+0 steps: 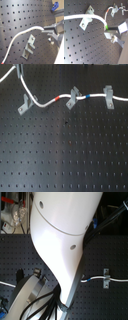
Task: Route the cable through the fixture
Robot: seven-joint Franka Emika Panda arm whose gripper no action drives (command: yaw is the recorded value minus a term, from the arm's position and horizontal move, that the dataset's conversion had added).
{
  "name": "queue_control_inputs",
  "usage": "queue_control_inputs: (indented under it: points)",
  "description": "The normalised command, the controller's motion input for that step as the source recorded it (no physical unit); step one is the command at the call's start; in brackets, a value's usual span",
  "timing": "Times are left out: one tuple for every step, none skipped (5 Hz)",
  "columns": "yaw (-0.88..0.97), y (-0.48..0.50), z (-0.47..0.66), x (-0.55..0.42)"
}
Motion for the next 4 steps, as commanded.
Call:
queue_control_inputs:
  points:
    - [0.00,-0.032,0.00,0.021]
    - [0.25,-0.063,0.33,0.006]
    - [0.37,-0.191,0.61,0.070]
    - [0.20,-0.276,0.60,-0.007]
